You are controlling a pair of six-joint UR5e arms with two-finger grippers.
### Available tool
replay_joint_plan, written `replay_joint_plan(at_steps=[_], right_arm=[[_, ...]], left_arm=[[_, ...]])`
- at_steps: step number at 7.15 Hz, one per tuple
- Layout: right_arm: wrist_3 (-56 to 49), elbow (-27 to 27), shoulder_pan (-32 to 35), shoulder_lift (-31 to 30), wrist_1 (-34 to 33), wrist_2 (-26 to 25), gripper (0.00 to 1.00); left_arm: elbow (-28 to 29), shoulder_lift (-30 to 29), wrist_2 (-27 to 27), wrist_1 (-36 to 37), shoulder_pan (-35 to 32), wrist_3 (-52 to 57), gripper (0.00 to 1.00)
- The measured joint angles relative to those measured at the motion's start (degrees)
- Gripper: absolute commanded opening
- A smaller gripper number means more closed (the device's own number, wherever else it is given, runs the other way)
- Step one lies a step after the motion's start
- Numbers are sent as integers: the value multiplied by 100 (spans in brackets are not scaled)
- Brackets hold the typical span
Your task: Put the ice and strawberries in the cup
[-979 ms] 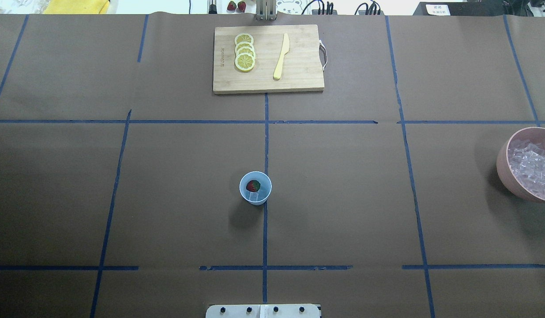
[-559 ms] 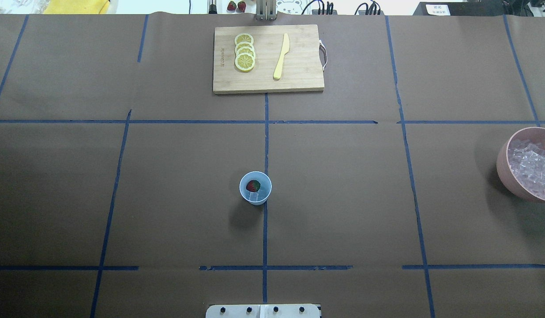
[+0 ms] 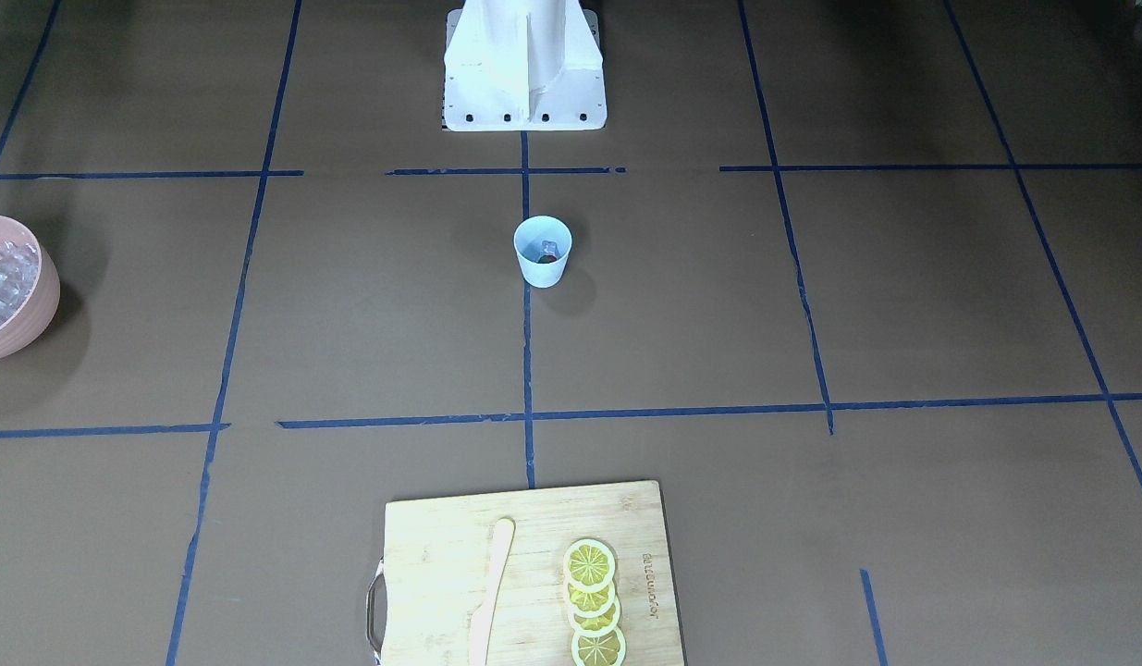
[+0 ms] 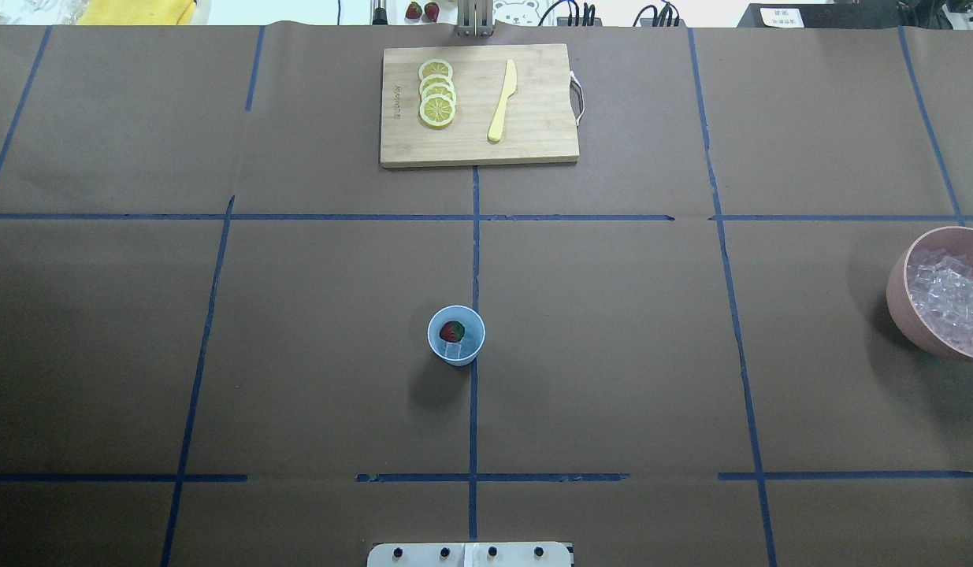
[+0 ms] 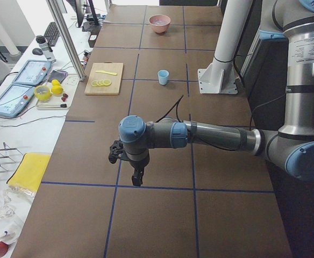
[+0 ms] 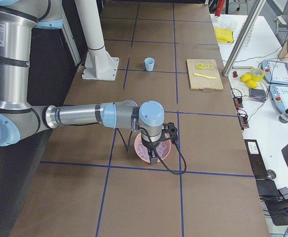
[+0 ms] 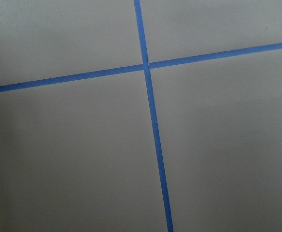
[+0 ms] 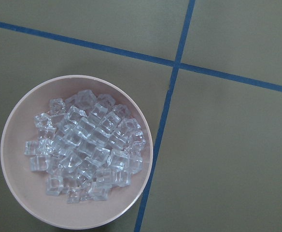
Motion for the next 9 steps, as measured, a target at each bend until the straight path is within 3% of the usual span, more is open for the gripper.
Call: replay_joint_plan(at_steps=[9], right_arm=[[50, 0, 2, -33, 107, 3, 99]], left_arm=[[22, 116, 11, 0, 0, -23, 100]])
